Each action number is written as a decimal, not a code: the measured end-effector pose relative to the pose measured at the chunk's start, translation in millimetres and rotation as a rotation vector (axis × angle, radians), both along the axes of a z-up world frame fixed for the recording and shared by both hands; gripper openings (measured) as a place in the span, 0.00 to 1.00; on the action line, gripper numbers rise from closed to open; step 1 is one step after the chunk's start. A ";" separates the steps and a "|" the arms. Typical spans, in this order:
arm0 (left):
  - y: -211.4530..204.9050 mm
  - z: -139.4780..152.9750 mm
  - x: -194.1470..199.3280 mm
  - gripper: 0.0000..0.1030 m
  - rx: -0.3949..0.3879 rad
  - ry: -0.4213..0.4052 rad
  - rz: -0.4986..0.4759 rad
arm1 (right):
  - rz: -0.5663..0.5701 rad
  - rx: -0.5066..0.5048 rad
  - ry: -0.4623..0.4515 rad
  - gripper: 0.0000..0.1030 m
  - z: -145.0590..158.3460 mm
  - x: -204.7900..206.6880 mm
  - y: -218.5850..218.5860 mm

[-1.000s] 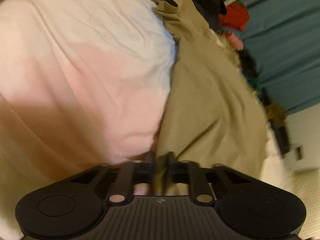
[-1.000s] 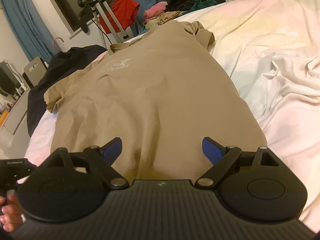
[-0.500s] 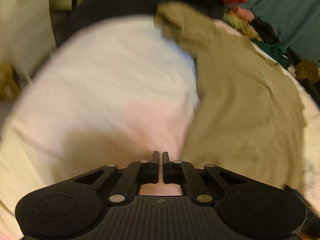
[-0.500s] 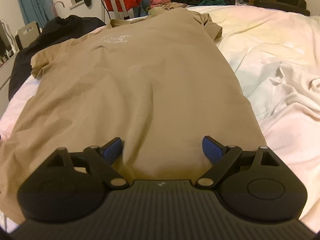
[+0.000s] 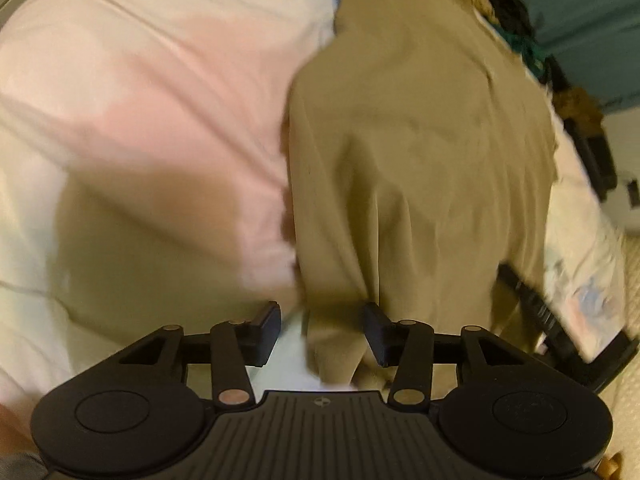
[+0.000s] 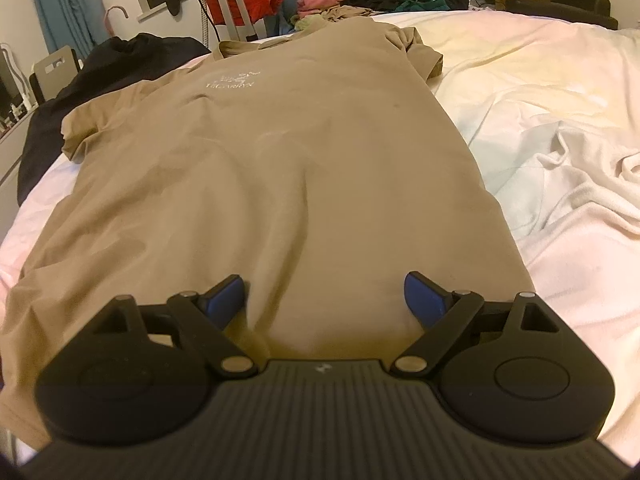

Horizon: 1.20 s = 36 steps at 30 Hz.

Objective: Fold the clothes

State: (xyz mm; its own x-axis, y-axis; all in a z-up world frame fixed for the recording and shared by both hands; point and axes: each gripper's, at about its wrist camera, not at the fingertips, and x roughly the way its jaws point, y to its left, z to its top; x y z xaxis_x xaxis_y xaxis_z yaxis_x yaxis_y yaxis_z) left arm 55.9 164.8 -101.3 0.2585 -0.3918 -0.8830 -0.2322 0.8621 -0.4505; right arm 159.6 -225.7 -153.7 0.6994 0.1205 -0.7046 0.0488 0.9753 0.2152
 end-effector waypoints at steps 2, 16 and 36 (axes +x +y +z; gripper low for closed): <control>-8.3 -4.1 -5.2 0.44 0.013 0.002 -0.012 | 0.000 -0.002 0.001 0.87 0.1 1.3 1.6; 12.0 67.3 -27.4 0.01 0.304 -0.049 -0.137 | 0.006 -0.021 -0.002 0.86 1.4 0.1 5.6; -123.5 141.1 -12.4 0.96 0.486 -0.758 -0.215 | -0.044 -0.024 -0.408 0.86 87.2 -44.2 -16.3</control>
